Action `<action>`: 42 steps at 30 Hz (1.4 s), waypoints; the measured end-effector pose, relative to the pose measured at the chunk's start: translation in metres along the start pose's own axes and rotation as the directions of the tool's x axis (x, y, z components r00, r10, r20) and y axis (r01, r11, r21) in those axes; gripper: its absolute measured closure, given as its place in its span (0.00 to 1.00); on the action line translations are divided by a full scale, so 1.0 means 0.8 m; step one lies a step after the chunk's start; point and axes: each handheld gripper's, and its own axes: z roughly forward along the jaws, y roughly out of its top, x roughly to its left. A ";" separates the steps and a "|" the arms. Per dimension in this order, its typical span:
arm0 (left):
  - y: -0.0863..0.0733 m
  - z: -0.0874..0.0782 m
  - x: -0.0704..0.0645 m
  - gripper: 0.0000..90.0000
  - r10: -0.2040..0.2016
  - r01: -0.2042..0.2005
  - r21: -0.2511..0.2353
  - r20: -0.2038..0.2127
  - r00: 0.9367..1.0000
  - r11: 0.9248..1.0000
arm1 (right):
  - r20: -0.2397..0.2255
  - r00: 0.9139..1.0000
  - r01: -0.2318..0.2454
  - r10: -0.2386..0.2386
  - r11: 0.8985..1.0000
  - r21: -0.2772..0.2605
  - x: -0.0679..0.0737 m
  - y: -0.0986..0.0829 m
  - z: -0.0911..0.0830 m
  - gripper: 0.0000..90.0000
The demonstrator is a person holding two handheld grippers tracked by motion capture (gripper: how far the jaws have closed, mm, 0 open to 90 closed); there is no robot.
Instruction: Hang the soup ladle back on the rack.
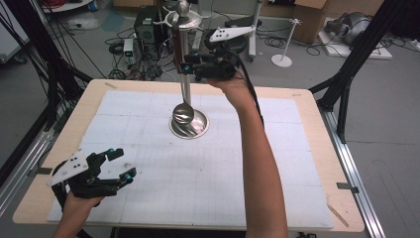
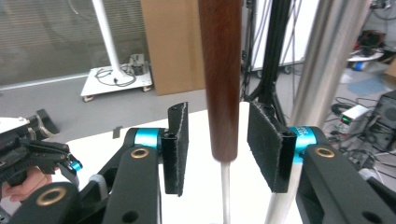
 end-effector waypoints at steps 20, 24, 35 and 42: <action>-0.007 0.003 0.008 0.22 -0.041 0.040 -0.011 -0.028 0.999 0.999 | 0.384 0.923 -0.025 0.011 0.999 0.032 0.088 -0.162 -0.125 0.20; -0.007 0.003 0.006 0.21 -0.037 0.036 -0.026 -0.026 0.999 0.999 | 0.426 0.904 -0.044 0.041 0.999 -0.003 0.112 -0.210 -0.152 0.20; -0.010 0.003 0.001 0.21 -0.013 0.012 -0.033 -0.027 1.000 0.999 | 0.491 0.861 -0.125 0.134 0.991 -0.050 0.153 -0.295 -0.207 0.19; -0.012 0.003 -0.005 0.21 -0.002 0.001 -0.026 -0.020 1.000 1.000 | 0.521 0.838 -0.147 0.159 0.987 -0.065 0.163 -0.308 -0.224 0.19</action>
